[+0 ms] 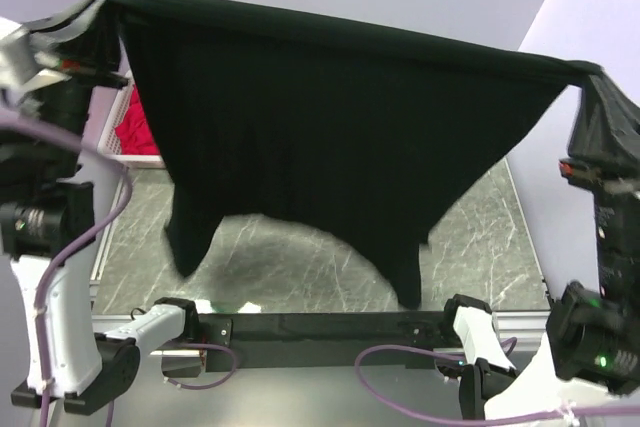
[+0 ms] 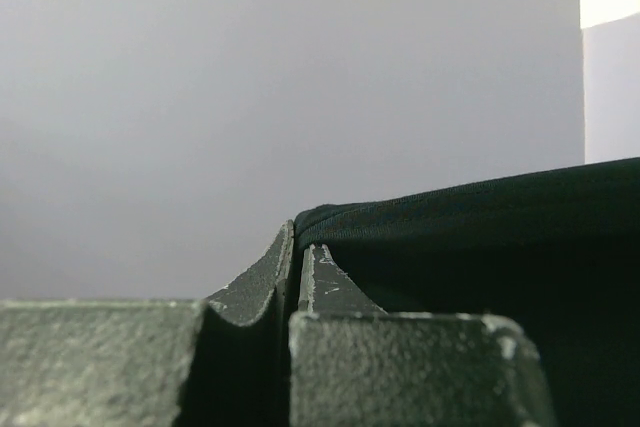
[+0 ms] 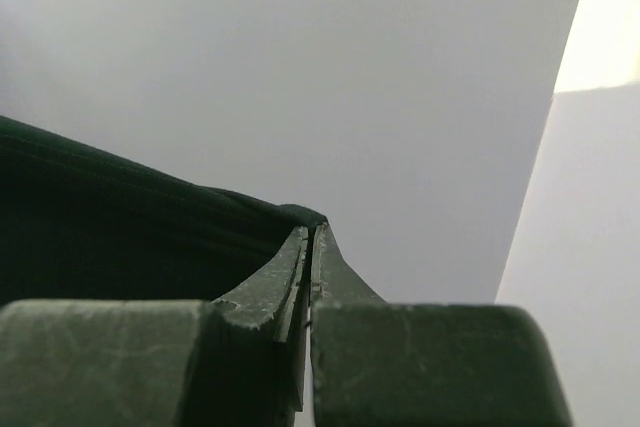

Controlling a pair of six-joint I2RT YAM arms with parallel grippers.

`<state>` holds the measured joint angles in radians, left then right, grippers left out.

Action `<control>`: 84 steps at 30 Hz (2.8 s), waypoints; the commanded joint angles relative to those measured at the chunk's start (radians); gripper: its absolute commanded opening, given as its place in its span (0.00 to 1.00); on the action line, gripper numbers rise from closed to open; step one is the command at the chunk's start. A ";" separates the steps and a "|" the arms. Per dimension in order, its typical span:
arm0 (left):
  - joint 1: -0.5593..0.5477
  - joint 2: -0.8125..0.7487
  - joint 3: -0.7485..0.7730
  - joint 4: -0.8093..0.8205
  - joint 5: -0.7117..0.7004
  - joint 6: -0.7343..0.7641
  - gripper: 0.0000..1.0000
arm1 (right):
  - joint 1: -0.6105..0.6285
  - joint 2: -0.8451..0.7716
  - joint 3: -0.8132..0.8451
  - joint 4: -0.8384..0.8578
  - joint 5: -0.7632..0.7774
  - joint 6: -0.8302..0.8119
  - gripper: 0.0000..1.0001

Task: Fold and stack the t-shirts
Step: Flatten the tshirt out

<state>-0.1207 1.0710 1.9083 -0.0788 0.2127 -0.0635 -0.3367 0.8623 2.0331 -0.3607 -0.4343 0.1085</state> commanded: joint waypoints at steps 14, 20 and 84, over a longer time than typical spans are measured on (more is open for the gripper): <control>-0.072 0.462 -0.327 0.053 0.008 0.135 0.01 | -0.007 0.113 -0.833 -0.004 0.193 -0.237 0.00; -0.230 0.870 -0.141 0.028 -0.038 0.198 0.01 | -0.001 0.231 -0.983 0.017 0.382 -0.335 0.00; -0.082 0.925 -0.169 -0.497 -0.030 0.208 0.59 | 0.574 0.811 -0.926 -0.610 0.111 -0.524 0.32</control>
<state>-0.2077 2.0804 1.7020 -0.6083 0.1848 0.1028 0.2462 1.7523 1.0603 -0.9360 -0.2775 -0.4335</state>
